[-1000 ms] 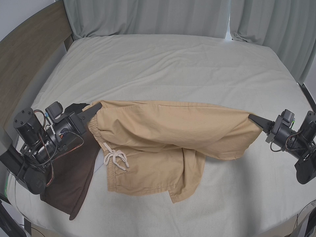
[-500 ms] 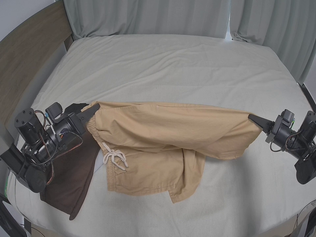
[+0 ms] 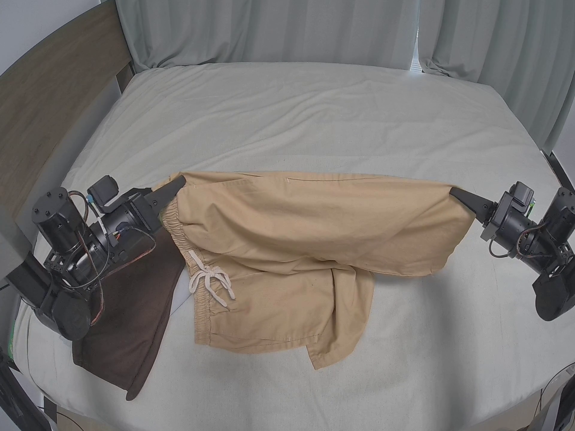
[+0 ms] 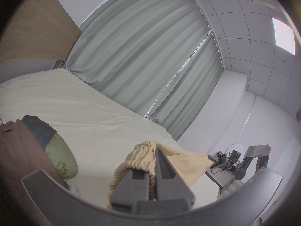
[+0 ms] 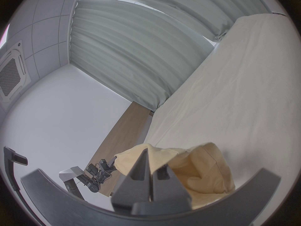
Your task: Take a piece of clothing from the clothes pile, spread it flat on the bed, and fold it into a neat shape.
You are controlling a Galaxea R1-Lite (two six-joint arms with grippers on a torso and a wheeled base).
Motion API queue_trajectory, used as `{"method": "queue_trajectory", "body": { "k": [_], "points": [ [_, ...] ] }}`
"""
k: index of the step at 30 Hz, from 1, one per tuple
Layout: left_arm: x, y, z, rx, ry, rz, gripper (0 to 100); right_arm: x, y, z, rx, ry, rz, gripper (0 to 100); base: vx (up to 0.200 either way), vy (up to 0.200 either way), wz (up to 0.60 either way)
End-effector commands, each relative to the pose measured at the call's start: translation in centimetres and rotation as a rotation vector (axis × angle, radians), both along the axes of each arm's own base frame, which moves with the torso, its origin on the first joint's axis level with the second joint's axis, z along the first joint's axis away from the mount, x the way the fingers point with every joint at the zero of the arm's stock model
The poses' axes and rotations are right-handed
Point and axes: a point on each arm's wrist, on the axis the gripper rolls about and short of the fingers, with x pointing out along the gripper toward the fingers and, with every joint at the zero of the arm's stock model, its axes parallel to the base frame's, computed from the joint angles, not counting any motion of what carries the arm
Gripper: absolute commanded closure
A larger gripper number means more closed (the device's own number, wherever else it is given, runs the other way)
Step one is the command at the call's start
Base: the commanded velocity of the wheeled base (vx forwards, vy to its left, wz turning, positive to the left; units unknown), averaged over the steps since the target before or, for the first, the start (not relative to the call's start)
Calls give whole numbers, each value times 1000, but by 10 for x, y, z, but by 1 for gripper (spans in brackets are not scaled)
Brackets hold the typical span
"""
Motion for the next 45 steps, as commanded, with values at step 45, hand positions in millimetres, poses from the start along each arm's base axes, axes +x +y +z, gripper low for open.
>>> {"method": "queue_trajectory", "body": {
  "k": [45],
  "points": [
    [163,-18,-76,-152,-47,39,100,158,-1,-81,4,-49,-4,100,0,0,0]
  ]
}}
